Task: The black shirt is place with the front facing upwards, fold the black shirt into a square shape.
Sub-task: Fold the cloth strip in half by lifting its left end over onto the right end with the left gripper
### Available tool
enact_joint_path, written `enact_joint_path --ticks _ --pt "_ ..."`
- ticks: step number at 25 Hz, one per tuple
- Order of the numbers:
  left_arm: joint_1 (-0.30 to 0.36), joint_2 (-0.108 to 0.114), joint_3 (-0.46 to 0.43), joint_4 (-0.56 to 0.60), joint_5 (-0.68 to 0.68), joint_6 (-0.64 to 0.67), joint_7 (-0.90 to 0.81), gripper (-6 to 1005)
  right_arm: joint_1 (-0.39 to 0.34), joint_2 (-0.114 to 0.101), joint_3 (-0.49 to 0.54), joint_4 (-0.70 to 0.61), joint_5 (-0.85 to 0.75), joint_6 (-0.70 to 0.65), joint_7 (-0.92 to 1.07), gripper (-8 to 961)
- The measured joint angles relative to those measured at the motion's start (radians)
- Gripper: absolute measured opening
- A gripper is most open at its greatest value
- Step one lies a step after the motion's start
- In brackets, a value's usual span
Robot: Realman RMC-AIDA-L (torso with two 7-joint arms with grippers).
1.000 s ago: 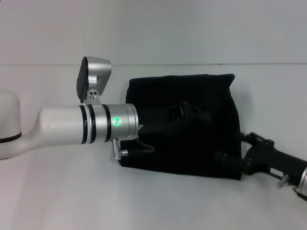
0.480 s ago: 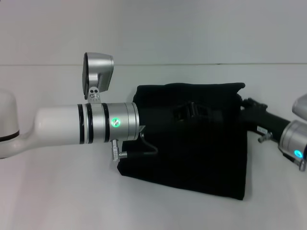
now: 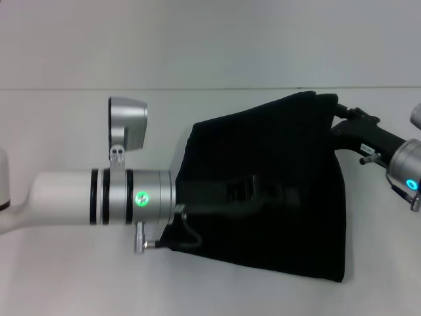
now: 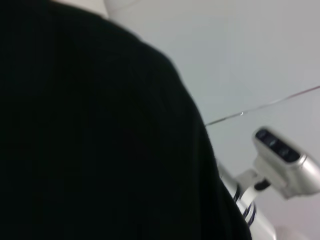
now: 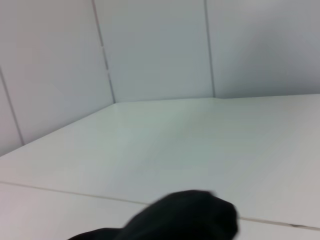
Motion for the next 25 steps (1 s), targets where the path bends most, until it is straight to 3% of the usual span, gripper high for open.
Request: enact_joint_path --ticks 9,20,25 --pt "0.013 -0.005 0.112 -0.008 0.001 -0.02 -0.004 15 -0.053 -0.003 0.034 -0.004 0.021 0.002 -0.001 945" --pt "0.015 -0.012 0.12 -0.037 -0.005 -0.088 0.005 41 -0.128 -0.006 0.324 -0.008 0.023 0.001 -0.009 945" --pt "0.02 -0.005 0.092 0.003 -0.04 0.008 0.021 66 -0.154 -0.006 0.338 -0.004 0.02 -0.063 -0.004 945"
